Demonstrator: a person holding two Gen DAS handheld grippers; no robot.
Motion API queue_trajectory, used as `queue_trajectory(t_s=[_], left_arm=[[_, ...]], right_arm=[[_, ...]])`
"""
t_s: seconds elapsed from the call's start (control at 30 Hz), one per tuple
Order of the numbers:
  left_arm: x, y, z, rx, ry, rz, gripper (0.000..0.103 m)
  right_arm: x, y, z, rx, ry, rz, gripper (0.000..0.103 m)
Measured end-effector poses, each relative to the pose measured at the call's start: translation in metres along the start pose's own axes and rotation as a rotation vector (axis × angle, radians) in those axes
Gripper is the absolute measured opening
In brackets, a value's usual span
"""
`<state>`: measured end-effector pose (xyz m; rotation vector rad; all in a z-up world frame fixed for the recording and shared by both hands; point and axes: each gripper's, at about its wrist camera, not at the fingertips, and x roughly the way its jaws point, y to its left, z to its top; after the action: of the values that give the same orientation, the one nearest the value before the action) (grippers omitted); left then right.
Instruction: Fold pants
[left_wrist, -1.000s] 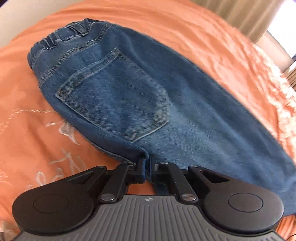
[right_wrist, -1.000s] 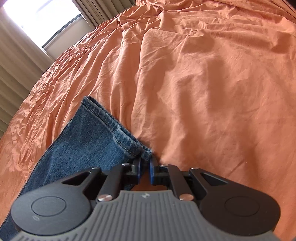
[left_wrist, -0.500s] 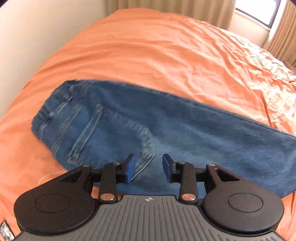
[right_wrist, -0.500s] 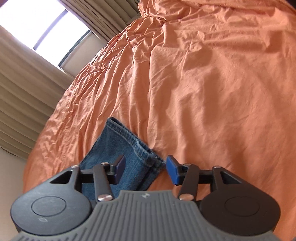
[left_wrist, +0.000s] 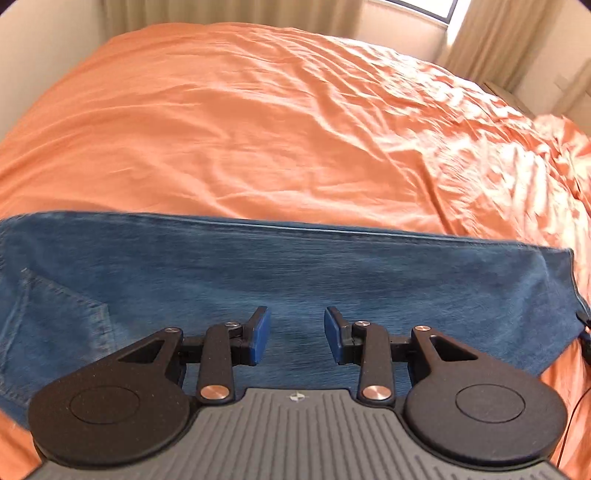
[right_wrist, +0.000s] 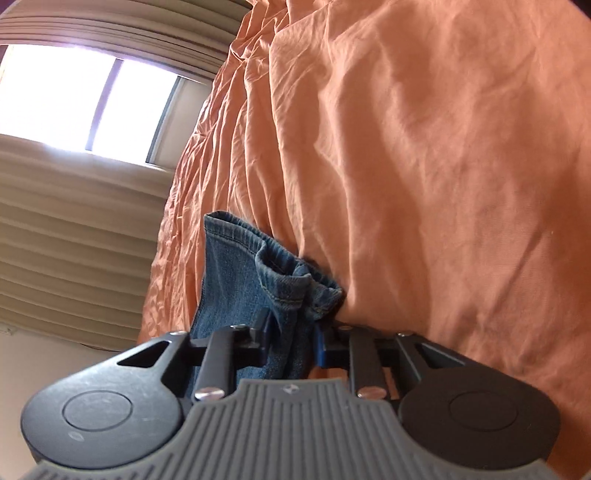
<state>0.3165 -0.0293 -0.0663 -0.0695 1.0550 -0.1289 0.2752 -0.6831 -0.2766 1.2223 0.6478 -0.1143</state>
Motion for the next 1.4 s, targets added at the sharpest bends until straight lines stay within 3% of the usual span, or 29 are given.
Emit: queue_trajectory(t_s=[0.13, 0.33, 0.43, 0.53, 0.6, 0.73, 0.93, 1.03, 1.2, 1.4], left_arm=[[0.027, -0.036, 0.005, 0.093, 0.023, -0.055, 0.04], [0.077, -0.095, 0.012, 0.21, 0.057, -0.153, 0.032], [0.103, -0.117, 0.022, 0.215, 0.056, -0.178, 0.029], [0.13, -0.129, 0.037, 0.216, 0.052, -0.155, 0.019], [0.148, -0.133, 0.046, 0.2, 0.062, -0.134, 0.011], [0.17, -0.132, 0.055, 0.158, 0.08, -0.142, 0.006], [0.16, -0.143, 0.065, 0.167, 0.045, -0.105, 0.006], [0.129, -0.157, 0.06, 0.209, -0.019, -0.154, 0.006], [0.098, -0.187, 0.022, 0.329, -0.002, -0.118, 0.007], [0.099, -0.174, -0.031, 0.277, 0.093, -0.138, 0.007]], right_arm=[[-0.013, 0.014, 0.004, -0.122, -0.024, -0.019, 0.0], [-0.006, 0.019, 0.005, -0.152, -0.005, -0.054, 0.001], [-0.007, 0.025, 0.007, -0.189, 0.007, -0.064, 0.001], [-0.003, 0.033, 0.008, -0.231, 0.016, -0.084, 0.001], [0.0, 0.037, 0.007, -0.259, 0.019, -0.098, 0.001], [0.007, 0.044, 0.007, -0.279, 0.025, -0.114, 0.001], [0.016, 0.043, 0.007, -0.266, 0.039, -0.143, 0.001], [0.018, 0.048, 0.006, -0.279, 0.039, -0.15, 0.001], [0.018, 0.05, 0.007, -0.267, 0.035, -0.156, 0.001], [0.018, 0.054, 0.006, -0.278, 0.031, -0.16, 0.001]])
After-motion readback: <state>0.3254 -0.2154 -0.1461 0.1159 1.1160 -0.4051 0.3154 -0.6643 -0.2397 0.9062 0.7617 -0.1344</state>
